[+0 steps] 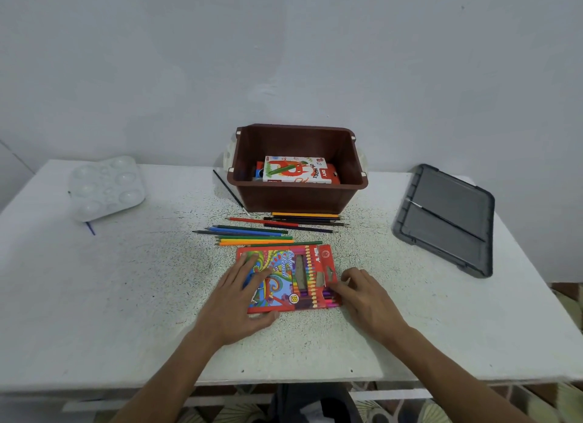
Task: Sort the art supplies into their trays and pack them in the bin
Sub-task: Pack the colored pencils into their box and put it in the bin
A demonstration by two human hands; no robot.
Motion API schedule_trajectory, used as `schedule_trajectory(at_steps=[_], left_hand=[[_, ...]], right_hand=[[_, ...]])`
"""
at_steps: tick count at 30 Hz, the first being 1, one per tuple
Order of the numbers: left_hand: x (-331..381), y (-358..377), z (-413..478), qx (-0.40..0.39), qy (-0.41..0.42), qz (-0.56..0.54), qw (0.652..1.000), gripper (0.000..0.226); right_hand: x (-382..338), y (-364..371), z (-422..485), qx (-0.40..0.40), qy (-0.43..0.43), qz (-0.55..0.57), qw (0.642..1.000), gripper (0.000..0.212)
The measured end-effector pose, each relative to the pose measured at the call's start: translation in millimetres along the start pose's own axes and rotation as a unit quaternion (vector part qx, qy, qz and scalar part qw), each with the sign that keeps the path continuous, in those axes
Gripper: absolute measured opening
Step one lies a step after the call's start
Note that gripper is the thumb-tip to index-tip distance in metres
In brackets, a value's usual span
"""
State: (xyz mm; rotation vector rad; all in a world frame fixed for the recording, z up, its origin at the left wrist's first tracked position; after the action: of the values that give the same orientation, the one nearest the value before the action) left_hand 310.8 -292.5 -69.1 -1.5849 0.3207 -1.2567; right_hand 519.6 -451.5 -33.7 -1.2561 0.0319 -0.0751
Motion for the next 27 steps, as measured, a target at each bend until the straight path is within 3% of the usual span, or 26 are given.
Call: schedule_trajectory(at_steps=[5, 8, 11, 16, 27], left_hand=[[0.1, -0.4, -0.8, -0.002, -0.001, 0.002, 1.0, 0.087], [0.4, 0.4, -0.1, -0.002, 0.002, 0.0, 1.0, 0.087], [-0.4, 0.7, 0.0, 0.002, 0.005, -0.004, 1.0, 0.086], [-1.9, 1.9, -0.6, 0.007, 0.01, -0.009, 1.0, 0.084], [-1.1, 0.3, -0.5, 0.015, 0.007, -0.017, 1.0, 0.084]], right_hand=[[1.6, -2.6, 6.1, 0.002, -0.013, 0.018, 1.0, 0.028], [17.3, -2.4, 16.2, -0.016, 0.031, 0.033, 0.999, 0.037], [39.0, 0.4, 33.3, -0.022, 0.081, 0.007, 0.996, 0.025], [64.3, 2.5, 66.5, -0.045, 0.144, -0.028, 0.988, 0.025], [55.7, 16.0, 107.2, -0.098, 0.152, -0.051, 0.982, 0.025]])
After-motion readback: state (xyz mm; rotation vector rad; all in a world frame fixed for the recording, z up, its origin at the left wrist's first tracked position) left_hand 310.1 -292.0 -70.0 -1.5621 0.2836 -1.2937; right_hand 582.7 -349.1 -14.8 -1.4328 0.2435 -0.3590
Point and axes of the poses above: each hand's wrist, its own z-axis towards the middle knuckle, its own y-axis out of the palm, x = y × z, the point moved 6 cm from there along z, towards the middle knuckle, and after that the axes turned 13 degrees about -z, right-handed, at the moved point
